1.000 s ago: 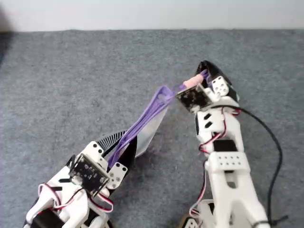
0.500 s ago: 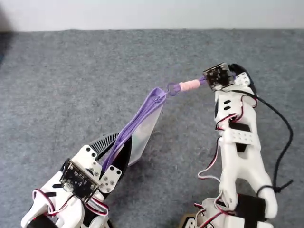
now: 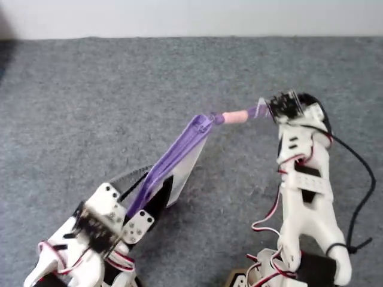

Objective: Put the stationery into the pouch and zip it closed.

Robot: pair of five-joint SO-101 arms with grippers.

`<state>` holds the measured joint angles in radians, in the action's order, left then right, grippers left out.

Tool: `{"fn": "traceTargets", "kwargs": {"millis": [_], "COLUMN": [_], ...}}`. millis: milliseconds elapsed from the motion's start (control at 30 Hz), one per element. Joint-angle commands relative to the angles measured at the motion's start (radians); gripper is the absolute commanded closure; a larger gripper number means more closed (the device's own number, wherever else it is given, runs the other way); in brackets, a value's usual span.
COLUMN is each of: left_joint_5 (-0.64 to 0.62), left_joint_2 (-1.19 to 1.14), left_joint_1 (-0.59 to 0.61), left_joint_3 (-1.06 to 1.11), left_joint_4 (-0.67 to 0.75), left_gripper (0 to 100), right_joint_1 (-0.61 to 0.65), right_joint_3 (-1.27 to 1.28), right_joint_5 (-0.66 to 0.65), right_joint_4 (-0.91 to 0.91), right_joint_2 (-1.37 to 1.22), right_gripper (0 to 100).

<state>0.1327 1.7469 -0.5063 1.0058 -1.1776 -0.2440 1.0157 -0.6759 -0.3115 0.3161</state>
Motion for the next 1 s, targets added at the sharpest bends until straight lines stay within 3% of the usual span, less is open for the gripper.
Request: {"fn": "traceTargets", "kwargs": {"millis": [0, 133, 400, 567, 800, 967], "left_joint_5": [-0.002, -0.002, -0.002, -0.002, -0.002, -0.008], "left_joint_2": [-0.006, -0.008, -0.008, -0.009, -0.011, -0.135], "left_joint_1": [0.1, 0.196, 0.207, 0.207, 0.203, 0.199], "left_joint_3": [0.047, 0.16, 0.252, 0.306, 0.323, 0.303], "left_joint_4": [0.049, 0.138, 0.175, 0.218, 0.221, 0.229], "left_gripper": [76, 73, 73, 73, 73, 73], "right_joint_1": [-0.058, -0.091, -0.142, -0.136, -0.136, -0.136], "right_joint_3": [0.057, 0.109, 0.04, 0.032, 0.034, 0.034], "right_joint_5": [0.002, 0.109, 0.387, 0.506, 0.555, 0.557], "right_joint_4": [-0.013, 0.065, 0.671, 0.921, 1.129, 1.247], "right_joint_2": [0.09, 0.208, 0.507, 0.67, 0.852, 0.955], "right_gripper": [98.9, 98.9, 98.9, 99.0, 99.0, 99.0]}}
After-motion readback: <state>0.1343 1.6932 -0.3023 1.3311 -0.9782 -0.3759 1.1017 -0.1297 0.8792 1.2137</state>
